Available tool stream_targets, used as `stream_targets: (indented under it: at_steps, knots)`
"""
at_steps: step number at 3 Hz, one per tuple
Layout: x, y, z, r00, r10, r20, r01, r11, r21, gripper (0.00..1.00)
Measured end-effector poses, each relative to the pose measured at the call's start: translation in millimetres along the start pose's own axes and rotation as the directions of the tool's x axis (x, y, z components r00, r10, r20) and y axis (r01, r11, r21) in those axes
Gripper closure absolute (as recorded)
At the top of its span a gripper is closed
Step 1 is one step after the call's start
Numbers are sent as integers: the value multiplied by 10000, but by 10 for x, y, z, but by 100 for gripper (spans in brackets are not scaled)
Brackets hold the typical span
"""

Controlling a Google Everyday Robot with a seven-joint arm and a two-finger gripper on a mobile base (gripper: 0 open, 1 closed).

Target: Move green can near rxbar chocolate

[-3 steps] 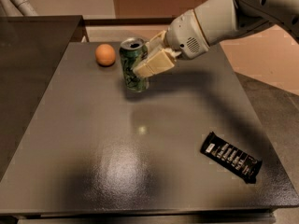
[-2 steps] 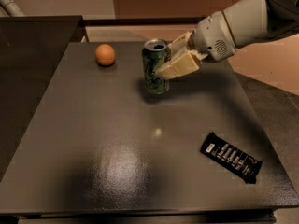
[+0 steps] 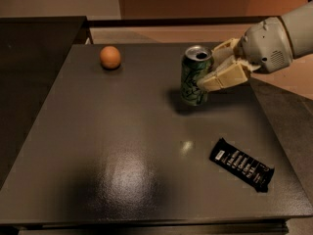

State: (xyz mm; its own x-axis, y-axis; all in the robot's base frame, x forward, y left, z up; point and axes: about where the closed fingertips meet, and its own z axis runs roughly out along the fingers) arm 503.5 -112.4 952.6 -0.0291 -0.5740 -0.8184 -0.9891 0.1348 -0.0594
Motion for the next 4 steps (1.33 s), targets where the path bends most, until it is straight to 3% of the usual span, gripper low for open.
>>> stream_targets:
  at_steps: [2, 3, 4]
  knots:
    - [416, 205, -105, 9979, -250, -599, 226, 9990, -389, 100]
    - [642, 318, -182, 9980, -147, -618, 100, 9970, -764, 100]
    - [769, 432, -239, 9997, -182, -163, 163, 9934, -1132, 100]
